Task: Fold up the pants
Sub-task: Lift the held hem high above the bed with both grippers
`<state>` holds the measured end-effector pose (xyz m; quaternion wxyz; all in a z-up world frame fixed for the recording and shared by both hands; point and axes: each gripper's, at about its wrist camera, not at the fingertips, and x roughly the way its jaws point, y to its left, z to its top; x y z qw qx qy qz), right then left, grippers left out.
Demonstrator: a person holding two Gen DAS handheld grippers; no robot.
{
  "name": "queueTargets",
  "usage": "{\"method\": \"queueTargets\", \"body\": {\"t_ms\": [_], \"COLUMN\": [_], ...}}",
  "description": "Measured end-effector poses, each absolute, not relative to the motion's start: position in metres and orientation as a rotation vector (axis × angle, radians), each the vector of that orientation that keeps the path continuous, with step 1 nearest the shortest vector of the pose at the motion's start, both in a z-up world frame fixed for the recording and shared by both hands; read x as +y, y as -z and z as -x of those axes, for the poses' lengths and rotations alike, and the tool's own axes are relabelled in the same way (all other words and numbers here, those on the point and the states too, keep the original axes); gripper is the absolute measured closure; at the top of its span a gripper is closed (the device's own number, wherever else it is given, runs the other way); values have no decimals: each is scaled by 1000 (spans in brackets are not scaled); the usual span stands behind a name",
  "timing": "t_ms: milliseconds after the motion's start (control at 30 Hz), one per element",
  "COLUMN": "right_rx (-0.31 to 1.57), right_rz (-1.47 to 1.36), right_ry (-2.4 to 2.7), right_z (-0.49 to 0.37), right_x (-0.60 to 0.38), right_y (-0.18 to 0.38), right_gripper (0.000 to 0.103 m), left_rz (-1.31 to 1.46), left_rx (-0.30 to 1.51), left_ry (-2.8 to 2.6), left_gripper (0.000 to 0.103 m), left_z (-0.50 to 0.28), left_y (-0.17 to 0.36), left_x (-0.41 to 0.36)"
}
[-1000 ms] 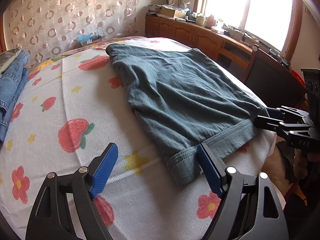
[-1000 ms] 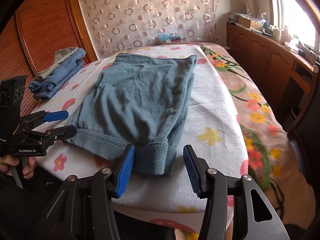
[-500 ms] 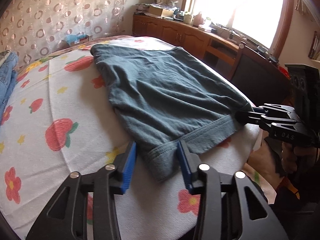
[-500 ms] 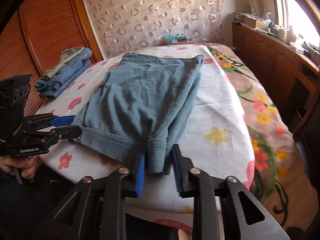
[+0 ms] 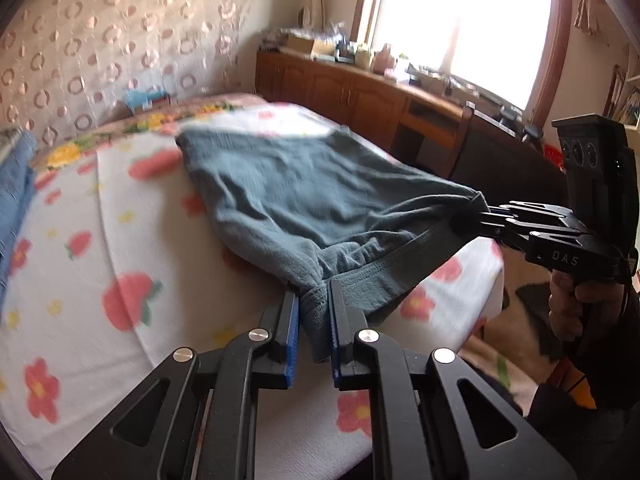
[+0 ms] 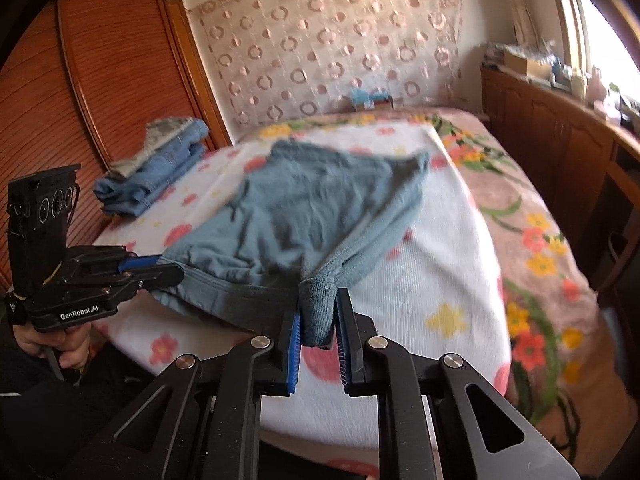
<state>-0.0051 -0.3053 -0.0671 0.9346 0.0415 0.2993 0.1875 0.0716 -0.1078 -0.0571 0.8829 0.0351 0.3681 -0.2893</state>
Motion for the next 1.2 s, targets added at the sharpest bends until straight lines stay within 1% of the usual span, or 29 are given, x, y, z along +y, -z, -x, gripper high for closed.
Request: {"method": "queueTargets", "body": {"t_ms": [167,500,600,700,933,1033,1100,1200], "right_rx": [514,305,257,257,308,301,297,327], "right_rz": [-56,27,48,60,60,48,54,90], "right_ry": [-399,-462,-491,-508,-507,-509,-518,-530], "right_z": [4,11,10,-9,-94,-114,-111,-106], "right_x": [-300,-271,-258,-248,-234,-227,-223,-213], "right_y": [26,-80,-105,-114,-128,-146,-147,-122], "right_gripper": [88,88,88,88,88,88,88,88], "left_rz": [-49,-49,-51,-52,-54,-85,-100,-94], "left_rx": [692,466,417,404,384,348,347,376], "left_ry": [592,545,507,467,324,290,284,294], "left_gripper": [90,90,90,90,90,90,90,90], "left_z": [-76,-81,-90,-107,-175,-176,-170,-156], "left_y": [17,-90,-111,-119,-135,-142,-136,-117], "left_x": [-97,-71,-58,-48,-24,-19,-17,-10]}}
